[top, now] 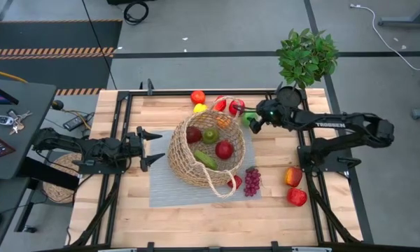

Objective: Build produce basket
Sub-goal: Put the green apple into the mesh basket

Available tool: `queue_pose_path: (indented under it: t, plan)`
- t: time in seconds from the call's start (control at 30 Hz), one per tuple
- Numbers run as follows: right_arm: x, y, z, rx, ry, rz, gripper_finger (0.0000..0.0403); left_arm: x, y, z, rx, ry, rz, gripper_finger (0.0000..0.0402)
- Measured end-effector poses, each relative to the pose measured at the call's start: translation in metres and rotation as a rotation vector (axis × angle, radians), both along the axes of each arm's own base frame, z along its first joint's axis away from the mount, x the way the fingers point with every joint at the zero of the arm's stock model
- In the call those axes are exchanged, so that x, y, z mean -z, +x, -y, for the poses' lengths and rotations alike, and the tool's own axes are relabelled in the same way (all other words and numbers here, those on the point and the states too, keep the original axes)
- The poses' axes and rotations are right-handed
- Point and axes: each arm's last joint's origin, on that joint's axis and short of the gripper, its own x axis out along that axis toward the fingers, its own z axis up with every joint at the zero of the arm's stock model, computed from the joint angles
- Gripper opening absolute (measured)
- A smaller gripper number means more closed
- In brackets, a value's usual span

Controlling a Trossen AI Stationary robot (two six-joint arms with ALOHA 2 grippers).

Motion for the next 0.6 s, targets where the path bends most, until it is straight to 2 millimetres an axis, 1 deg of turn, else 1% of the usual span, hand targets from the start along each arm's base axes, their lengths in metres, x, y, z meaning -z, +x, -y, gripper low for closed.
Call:
queue_pose_path:
  t: [0.1,0.37,0.53,0.6]
  plan:
    - [0.007,0.005,0.006,-0.007,0.018,0.004,0.0399,0.000,0.000,0.000,0.000,0.000,0.000,0.0394]
    - [0.034,0.012,0.019,-0.006,0.076,-0.053,0.0399,0.000,0.000,0.000,0.000,0.000,0.000,0.0394]
    - [0.042,0.015,0.025,0.002,0.081,-0.070,0.0399,0.000,0.000,0.000,0.000,0.000,0.000,0.0394]
    - [0.043,0.015,0.026,0.003,0.081,-0.069,0.0399,0.000,0.000,0.000,-0.001,0.000,0.000,0.0394]
